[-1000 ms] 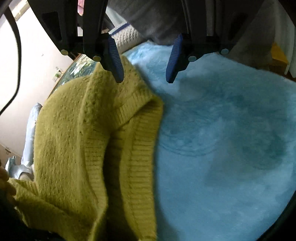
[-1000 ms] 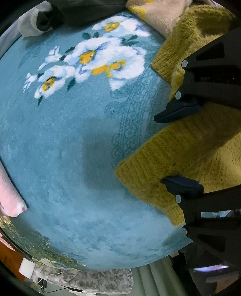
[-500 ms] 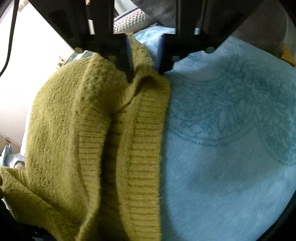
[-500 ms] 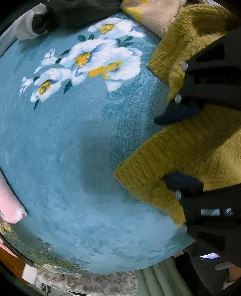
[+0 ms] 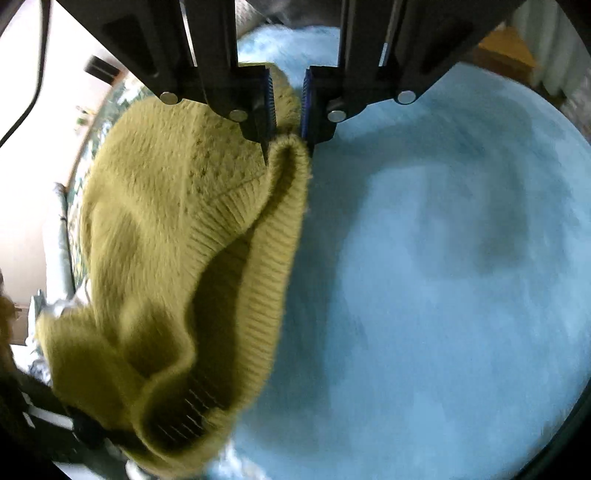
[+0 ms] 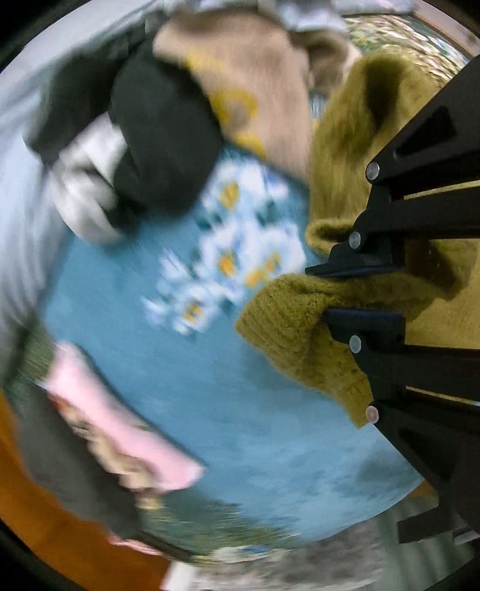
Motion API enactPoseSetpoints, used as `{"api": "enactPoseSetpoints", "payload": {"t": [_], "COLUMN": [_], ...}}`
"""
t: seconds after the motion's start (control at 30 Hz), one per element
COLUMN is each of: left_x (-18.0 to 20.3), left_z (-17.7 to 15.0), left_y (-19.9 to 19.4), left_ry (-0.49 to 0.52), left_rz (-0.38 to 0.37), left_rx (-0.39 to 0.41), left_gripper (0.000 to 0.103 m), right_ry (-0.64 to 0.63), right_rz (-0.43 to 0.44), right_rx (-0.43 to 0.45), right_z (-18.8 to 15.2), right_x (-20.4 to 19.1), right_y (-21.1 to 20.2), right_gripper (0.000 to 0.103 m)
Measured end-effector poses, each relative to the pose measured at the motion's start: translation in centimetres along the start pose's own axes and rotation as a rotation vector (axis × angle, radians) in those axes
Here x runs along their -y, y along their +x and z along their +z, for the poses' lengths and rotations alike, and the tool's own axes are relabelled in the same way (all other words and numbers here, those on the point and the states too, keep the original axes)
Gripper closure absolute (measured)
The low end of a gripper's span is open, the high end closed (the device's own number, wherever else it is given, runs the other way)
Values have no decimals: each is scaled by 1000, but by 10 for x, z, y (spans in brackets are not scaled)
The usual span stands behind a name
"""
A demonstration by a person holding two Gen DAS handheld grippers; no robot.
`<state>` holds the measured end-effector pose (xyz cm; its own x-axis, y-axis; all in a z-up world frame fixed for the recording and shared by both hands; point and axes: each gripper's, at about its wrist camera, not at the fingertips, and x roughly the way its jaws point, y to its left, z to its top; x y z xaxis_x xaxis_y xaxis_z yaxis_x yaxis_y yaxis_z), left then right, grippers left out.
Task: Fold clothes
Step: 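Lift the sweater with both grippers, holding it spread between them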
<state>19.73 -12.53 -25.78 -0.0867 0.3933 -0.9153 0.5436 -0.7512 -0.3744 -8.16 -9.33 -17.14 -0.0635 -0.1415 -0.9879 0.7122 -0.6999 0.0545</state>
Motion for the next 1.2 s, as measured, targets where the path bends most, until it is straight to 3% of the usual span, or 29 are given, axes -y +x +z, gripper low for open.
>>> {"api": "enactPoseSetpoints", "payload": {"t": [0.2, 0.4, 0.6, 0.8, 0.93, 1.07, 1.2], "left_x": [21, 68, 150, 215, 244, 246, 231], "left_z": [50, 85, 127, 112, 92, 66, 39], "left_y": [-74, -168, -260, -364, -428, -457, -459], "left_ry": [155, 364, 557, 734, 821, 892, 924], "left_rz": [70, 119, 115, 57, -14, -64, -107], "left_rx": [190, 408, 654, 920, 1046, 1107, 1108], "left_gripper": [91, 92, 92, 92, 92, 92, 92], "right_ry": [140, 306, 427, 491, 500, 486, 483], "right_rz": [-30, -46, -70, -90, -101, -134, -143], "right_rx": [192, 383, 583, 791, 920, 1007, 1008], "right_z": [1, -29, -66, -107, -139, -176, -220], "right_x": [30, 61, 90, 95, 88, 69, 42], "right_y": [-85, -173, -267, -356, -408, -446, -450], "right_gripper": [89, 90, 90, 90, 90, 90, 90]}}
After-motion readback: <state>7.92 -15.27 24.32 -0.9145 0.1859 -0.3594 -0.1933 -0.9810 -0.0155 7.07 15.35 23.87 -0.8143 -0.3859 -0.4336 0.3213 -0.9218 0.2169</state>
